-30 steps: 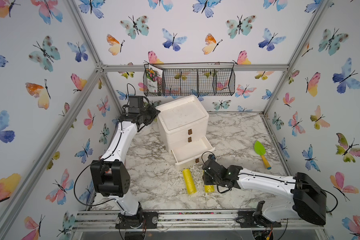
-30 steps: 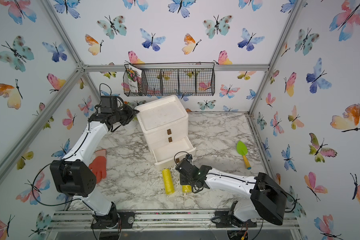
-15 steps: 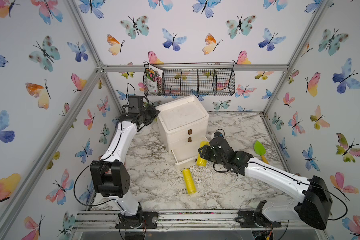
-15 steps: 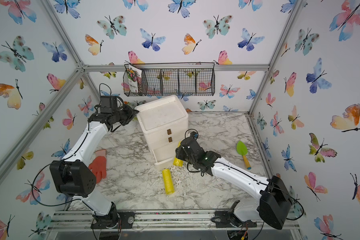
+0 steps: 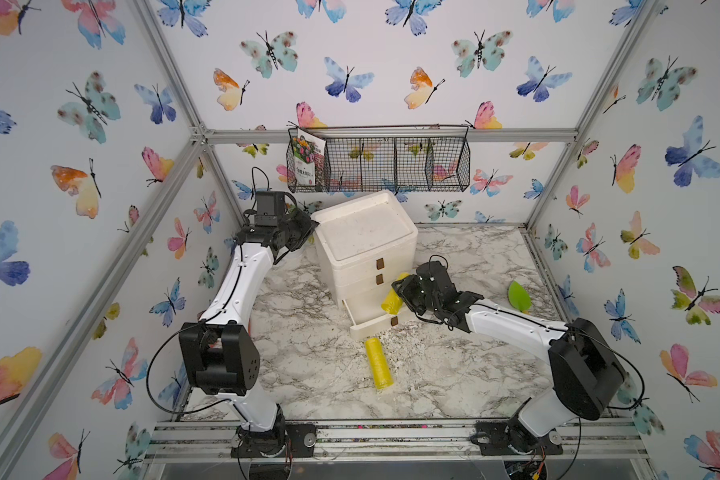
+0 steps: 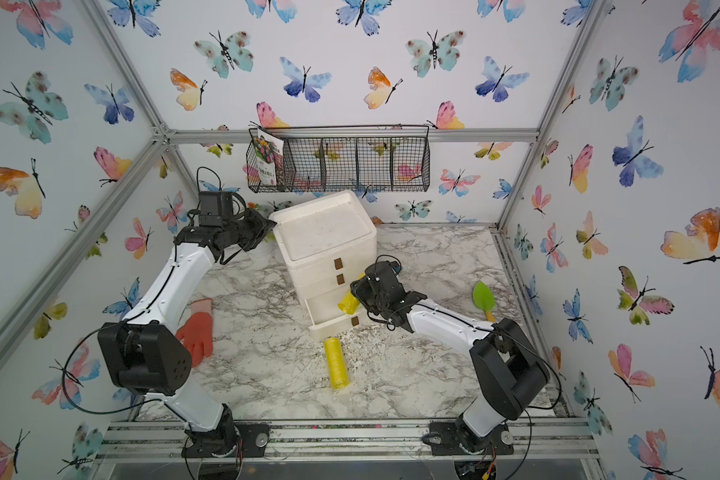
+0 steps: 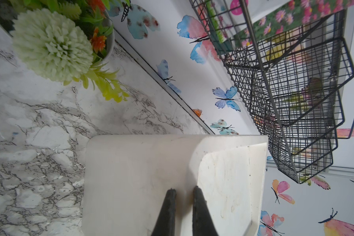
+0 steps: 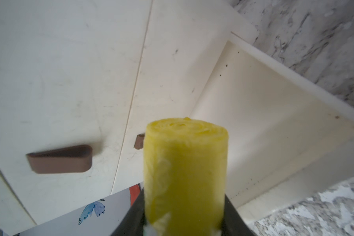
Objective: Sort the rolls of trash bags by color and place them into the drawer
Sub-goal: Place the roll of trash bags in the drawer.
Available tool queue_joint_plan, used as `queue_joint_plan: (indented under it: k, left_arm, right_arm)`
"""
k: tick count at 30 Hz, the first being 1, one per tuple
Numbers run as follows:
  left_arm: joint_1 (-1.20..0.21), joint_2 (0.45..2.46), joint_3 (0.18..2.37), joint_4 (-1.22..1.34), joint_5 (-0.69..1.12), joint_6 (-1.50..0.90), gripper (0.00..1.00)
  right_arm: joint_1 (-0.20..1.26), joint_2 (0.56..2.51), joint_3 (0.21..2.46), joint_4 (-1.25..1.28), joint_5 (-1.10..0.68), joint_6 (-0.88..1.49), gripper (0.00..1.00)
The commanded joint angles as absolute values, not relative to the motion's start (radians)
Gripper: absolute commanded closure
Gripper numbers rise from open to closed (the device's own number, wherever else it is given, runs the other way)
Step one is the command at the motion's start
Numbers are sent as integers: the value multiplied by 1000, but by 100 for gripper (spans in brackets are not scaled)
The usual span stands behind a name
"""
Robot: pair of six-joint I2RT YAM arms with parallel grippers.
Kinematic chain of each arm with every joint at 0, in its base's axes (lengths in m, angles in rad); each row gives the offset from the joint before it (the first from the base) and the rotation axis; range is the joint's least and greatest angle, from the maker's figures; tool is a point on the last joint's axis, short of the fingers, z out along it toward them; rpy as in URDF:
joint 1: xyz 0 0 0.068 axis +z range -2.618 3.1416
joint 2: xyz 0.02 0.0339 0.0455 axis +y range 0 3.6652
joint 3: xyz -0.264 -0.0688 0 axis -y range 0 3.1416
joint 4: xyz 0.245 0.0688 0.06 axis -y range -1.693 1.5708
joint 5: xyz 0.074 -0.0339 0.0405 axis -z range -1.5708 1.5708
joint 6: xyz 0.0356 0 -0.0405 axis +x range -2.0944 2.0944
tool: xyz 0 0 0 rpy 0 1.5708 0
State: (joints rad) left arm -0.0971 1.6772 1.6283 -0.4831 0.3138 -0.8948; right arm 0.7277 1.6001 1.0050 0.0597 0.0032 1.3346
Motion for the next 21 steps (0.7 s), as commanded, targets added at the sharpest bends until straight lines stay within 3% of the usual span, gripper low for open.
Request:
queue_joint_plan:
  k: [1,21]
  left_arm:
    - [-130,1715,1607,-564,420,-891,95]
    - [-118,1710,1586,-560,436,-887,95]
  right_arm:
    - [724,1608,1009,144,-1,1392,60]
    - [725,1700,978,232,-67,1521,41]
